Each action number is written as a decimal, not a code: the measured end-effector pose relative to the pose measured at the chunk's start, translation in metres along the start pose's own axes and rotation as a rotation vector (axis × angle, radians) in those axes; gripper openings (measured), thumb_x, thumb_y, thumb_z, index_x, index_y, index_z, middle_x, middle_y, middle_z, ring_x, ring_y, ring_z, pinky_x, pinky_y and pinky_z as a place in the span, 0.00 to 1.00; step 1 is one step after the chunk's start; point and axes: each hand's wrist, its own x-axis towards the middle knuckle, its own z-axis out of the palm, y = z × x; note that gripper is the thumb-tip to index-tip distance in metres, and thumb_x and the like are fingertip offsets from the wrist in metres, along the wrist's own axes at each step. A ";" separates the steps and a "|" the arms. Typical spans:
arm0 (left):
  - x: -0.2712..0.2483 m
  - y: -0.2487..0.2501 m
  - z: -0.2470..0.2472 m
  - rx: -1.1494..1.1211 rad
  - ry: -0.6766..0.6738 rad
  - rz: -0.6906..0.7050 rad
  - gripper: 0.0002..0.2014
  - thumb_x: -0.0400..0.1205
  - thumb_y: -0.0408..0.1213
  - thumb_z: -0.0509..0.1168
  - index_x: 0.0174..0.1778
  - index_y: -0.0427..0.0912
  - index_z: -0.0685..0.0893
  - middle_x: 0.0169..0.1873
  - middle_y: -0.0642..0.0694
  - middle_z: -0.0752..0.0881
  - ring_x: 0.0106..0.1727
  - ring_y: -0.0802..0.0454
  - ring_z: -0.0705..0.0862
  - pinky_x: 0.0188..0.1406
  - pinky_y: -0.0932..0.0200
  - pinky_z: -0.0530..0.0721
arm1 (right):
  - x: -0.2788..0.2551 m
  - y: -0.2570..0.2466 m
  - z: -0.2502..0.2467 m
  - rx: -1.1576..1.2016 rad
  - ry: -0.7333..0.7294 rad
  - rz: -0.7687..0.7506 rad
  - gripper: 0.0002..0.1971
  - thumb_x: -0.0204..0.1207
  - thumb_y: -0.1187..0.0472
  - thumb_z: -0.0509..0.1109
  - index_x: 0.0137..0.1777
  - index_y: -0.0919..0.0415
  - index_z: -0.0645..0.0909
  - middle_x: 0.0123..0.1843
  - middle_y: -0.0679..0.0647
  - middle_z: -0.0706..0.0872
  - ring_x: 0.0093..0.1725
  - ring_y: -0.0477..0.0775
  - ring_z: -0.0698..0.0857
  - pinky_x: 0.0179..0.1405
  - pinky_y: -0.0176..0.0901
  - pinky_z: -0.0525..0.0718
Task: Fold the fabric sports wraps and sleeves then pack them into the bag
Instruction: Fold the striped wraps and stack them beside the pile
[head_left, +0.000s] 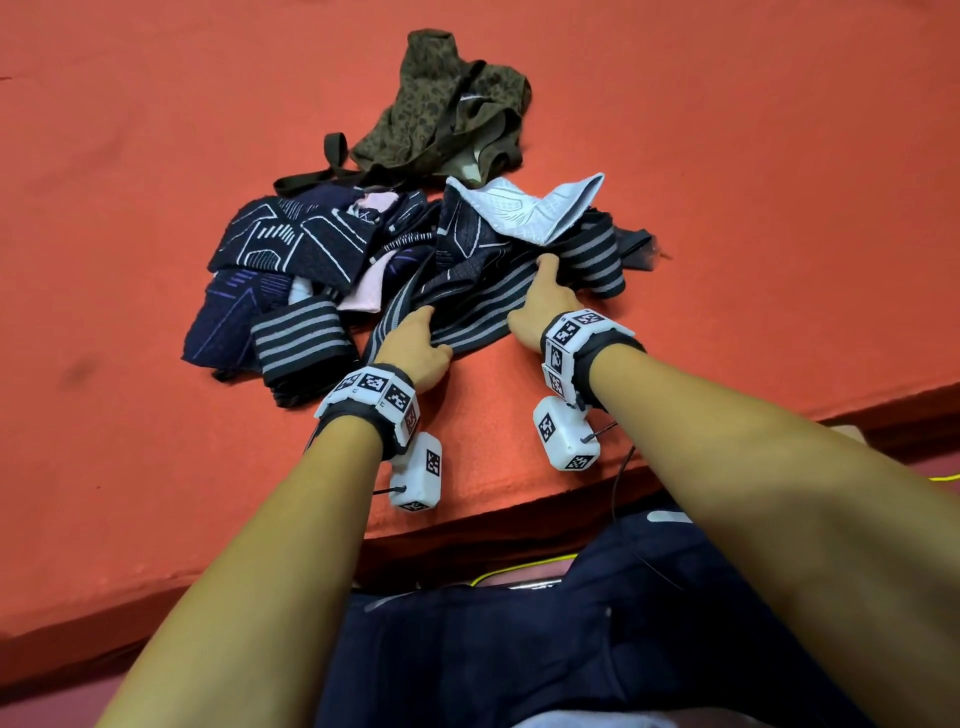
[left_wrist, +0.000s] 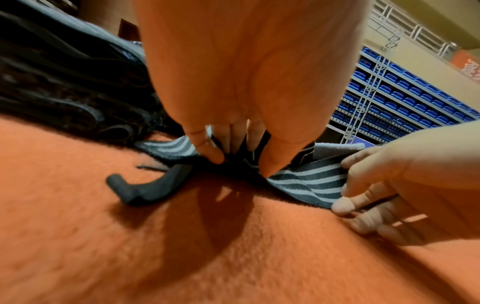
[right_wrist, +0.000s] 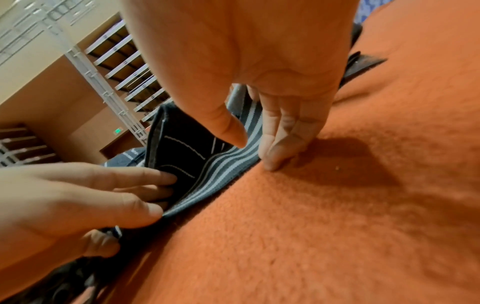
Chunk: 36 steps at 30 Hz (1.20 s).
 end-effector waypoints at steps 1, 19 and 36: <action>0.000 0.001 0.000 0.006 -0.001 -0.006 0.29 0.84 0.35 0.64 0.83 0.41 0.66 0.75 0.40 0.77 0.74 0.42 0.77 0.71 0.57 0.71 | 0.000 0.001 -0.002 0.002 -0.006 -0.010 0.38 0.76 0.65 0.65 0.83 0.50 0.51 0.43 0.59 0.82 0.41 0.63 0.85 0.39 0.50 0.82; 0.021 0.005 0.004 0.135 -0.010 -0.145 0.26 0.81 0.36 0.66 0.76 0.42 0.71 0.70 0.35 0.77 0.74 0.36 0.74 0.74 0.36 0.73 | 0.017 0.000 -0.008 -0.085 0.052 -0.022 0.38 0.74 0.66 0.64 0.83 0.50 0.53 0.36 0.56 0.76 0.33 0.60 0.80 0.32 0.48 0.76; 0.016 -0.003 0.010 0.132 -0.015 0.073 0.14 0.79 0.45 0.74 0.57 0.46 0.83 0.58 0.40 0.77 0.67 0.38 0.76 0.68 0.45 0.77 | 0.014 -0.004 -0.011 -0.126 -0.028 -0.041 0.18 0.76 0.61 0.65 0.65 0.59 0.67 0.51 0.63 0.84 0.43 0.66 0.83 0.39 0.51 0.77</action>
